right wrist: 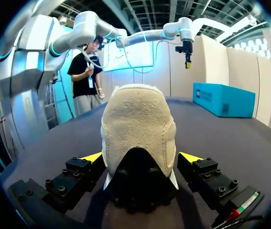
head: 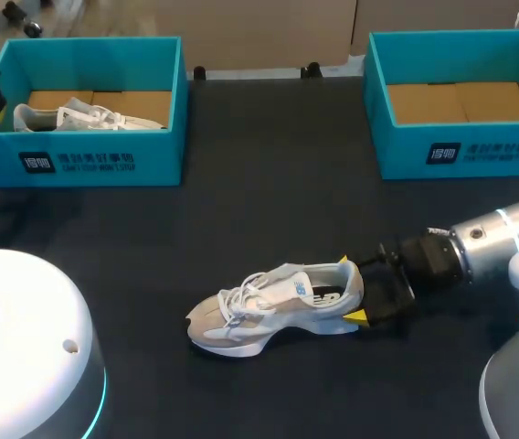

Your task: Take the shoe out of the shoebox, open the shoe tongue, remove and reinsert the insole, then place the shoe into the shoebox

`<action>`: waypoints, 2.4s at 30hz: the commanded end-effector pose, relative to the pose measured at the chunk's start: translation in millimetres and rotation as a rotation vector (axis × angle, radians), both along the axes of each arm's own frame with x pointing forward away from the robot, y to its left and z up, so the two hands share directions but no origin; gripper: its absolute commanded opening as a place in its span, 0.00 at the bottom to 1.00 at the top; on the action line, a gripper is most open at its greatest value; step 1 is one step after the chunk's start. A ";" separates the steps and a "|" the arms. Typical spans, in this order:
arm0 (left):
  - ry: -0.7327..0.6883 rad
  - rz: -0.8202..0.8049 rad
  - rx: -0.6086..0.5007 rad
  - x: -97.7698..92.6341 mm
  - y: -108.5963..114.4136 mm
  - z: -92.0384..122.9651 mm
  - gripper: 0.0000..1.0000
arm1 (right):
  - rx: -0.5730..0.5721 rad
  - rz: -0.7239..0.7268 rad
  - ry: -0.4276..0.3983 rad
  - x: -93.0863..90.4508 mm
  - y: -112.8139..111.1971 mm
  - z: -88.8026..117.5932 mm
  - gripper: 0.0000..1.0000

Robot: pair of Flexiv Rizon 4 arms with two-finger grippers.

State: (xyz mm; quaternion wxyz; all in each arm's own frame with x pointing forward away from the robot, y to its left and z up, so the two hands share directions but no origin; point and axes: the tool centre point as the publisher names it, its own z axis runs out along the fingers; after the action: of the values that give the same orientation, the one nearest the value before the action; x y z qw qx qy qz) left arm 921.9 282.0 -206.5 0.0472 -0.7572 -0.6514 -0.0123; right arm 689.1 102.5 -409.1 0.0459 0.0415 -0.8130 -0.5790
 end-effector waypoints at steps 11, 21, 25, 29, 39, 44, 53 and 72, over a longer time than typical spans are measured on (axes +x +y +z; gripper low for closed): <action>-0.004 0.000 0.002 -1.6 -0.1 0.0 1.00 | 0.007 0.009 -0.006 -4.2 16.0 -5.7 1.00; -0.004 0.000 0.002 -1.6 -0.1 0.0 1.00 | 0.009 0.017 -0.010 -6.4 24.6 -7.5 1.00; -0.004 0.000 0.002 -1.6 -0.1 0.0 1.00 | 0.005 0.020 -0.013 -5.7 26.7 -6.7 1.00; -0.004 0.000 0.002 -1.6 -0.1 0.0 1.00 | 0.000 0.020 -0.010 -5.2 27.2 -7.0 0.49; -0.004 0.000 0.002 -1.6 -0.1 0.0 1.00 | -0.007 0.015 -0.009 -11.6 26.2 -5.8 0.00; -0.004 0.000 0.002 -1.6 -0.1 0.0 1.00 | -0.007 0.015 -0.009 -11.6 26.2 -5.8 0.00; 0.015 0.181 -0.033 -17.1 -14.8 11.2 1.00 | -0.007 0.015 -0.009 -11.6 26.2 -5.8 0.00; 0.079 0.855 0.004 -53.7 -65.1 17.4 1.00 | -0.007 0.015 -0.009 -11.6 26.2 -5.8 0.00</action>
State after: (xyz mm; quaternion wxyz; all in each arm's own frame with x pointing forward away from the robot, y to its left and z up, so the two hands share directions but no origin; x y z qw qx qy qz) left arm 867.7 218.4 -189.1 0.0702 -0.5031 -0.8605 0.0385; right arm 679.9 127.9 -415.8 0.0484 0.0506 -0.8139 -0.5768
